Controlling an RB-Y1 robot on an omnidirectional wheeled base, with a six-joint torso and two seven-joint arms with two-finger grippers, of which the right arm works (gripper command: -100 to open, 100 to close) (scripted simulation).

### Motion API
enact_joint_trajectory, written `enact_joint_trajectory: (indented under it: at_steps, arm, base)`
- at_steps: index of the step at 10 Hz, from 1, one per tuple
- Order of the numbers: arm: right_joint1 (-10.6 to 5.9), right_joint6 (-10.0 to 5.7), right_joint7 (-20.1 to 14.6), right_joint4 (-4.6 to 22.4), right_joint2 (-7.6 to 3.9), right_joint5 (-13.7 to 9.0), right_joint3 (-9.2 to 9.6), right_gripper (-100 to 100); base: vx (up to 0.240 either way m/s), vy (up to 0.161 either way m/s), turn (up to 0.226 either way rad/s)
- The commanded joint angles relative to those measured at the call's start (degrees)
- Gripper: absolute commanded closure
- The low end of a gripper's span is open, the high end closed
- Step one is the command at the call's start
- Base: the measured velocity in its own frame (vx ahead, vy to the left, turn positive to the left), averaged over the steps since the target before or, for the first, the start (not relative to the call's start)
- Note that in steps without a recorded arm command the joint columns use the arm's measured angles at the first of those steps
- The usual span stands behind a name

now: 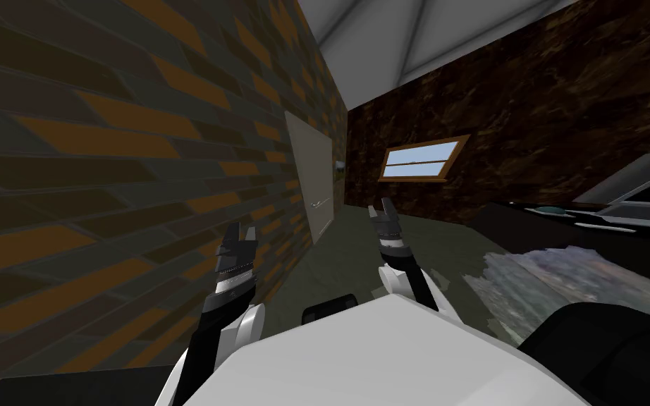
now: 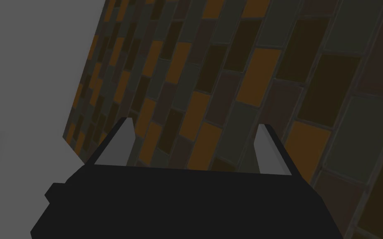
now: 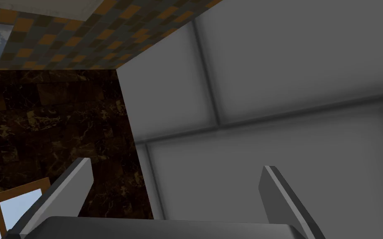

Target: Pull the door open

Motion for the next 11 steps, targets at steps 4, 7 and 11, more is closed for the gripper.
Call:
enact_joint_trajectory:
  at_steps: [4, 7, 11]
  arm:
    - [-2.36, -0.54, 0.1, 5.3, -1.35, -1.0, 0.25, -100]
    - [-4.31, -0.98, 0.2, 9.7, -2.28, -1.8, 0.45, -100]
    - [-6.67, -1.51, 0.3, 15.0, -3.29, -2.8, 0.7, -100]
  base:
    - [0.076, -0.044, 0.115]
    - [0.091, -0.053, 0.134]
    - [0.076, -0.055, 0.121]
